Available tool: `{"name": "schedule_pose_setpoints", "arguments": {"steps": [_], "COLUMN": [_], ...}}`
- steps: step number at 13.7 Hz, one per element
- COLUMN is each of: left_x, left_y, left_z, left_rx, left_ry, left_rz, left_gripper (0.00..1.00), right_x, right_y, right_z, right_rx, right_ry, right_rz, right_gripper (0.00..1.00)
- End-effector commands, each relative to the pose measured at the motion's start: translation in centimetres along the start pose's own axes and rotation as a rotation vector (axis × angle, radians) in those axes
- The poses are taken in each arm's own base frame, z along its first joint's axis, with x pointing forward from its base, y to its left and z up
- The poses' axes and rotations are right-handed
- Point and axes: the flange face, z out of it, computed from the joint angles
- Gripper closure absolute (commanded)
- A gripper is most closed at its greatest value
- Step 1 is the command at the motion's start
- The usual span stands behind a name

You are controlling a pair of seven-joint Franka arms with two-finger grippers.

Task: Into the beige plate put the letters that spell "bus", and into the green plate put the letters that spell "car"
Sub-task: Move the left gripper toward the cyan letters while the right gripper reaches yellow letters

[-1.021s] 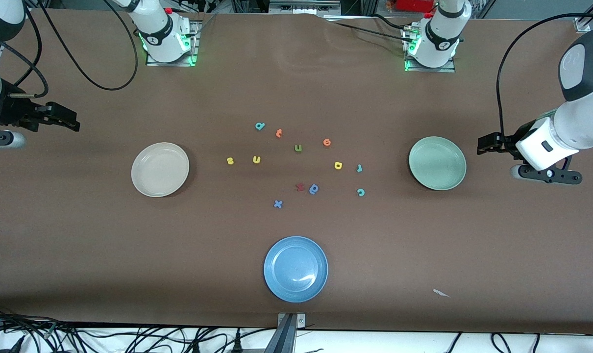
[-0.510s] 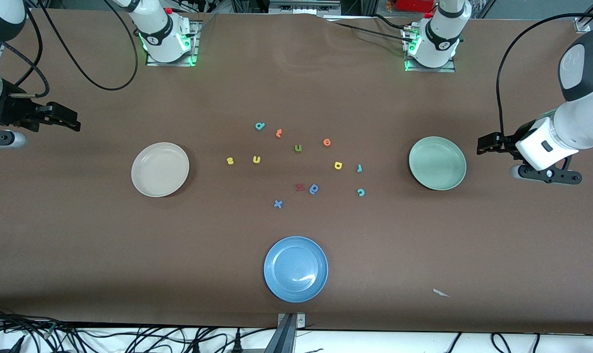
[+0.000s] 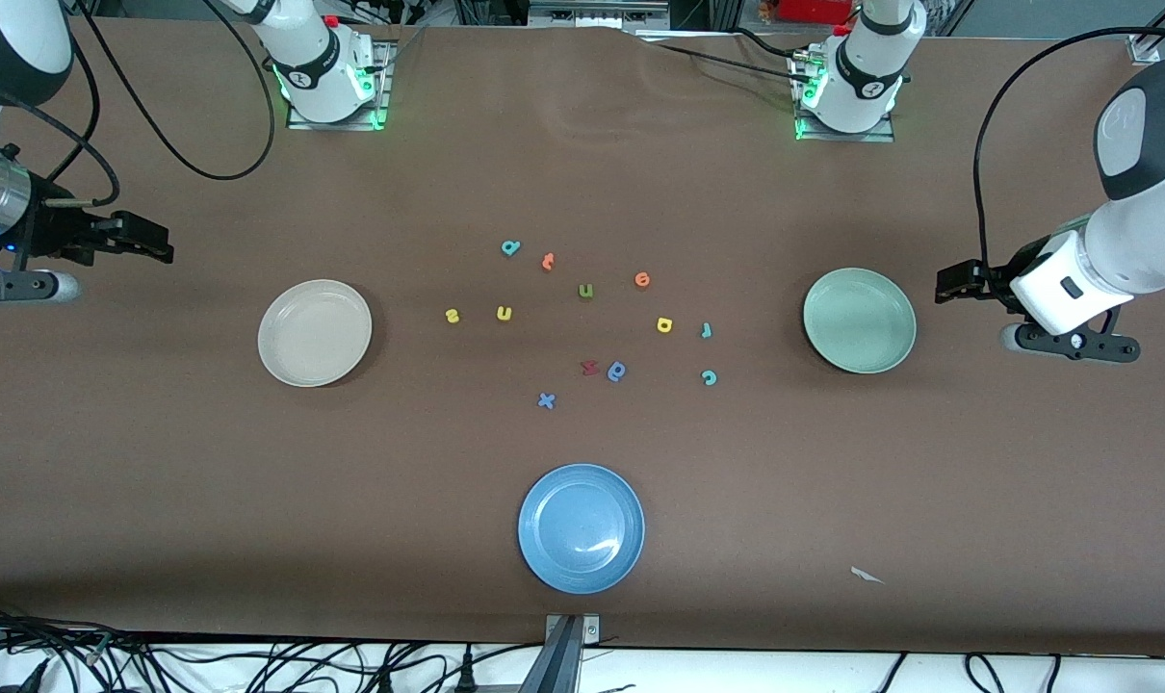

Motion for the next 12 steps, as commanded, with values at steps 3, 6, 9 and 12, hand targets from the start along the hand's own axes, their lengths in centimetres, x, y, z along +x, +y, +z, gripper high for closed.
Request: {"name": "schedule_pose_setpoints", "arguments": {"steps": [3,6,9,12], "left_x": [0.1,0.3,0.9,1.7], "left_y": [0.2,2.0,7.6,13.6], "left_z": [0.1,0.4,2.3,5.4], "left_rx": [0.004,0.009,-0.008,-0.052], "left_ry": [0.002,-0.002,-0.036,-0.083], "left_rz": [0.001,-0.015,-0.065,-0.139], "left_gripper": [0.0,0.0,0.0,0.0], "right_x": [0.5,1.7,2.6,3.1], "right_y": [-1.5,-5.9,-11.6,-15.4], "right_z": [1.0,2.8,6.0,10.9], "right_rx": [-0.002,-0.015,-0.014,0.009], "right_ry": [-0.02,0.004,0.008,0.045], "right_rz": [-0.028,0.071,0.149,0.168], "right_gripper": [0.0,0.0,0.0,0.0]}}
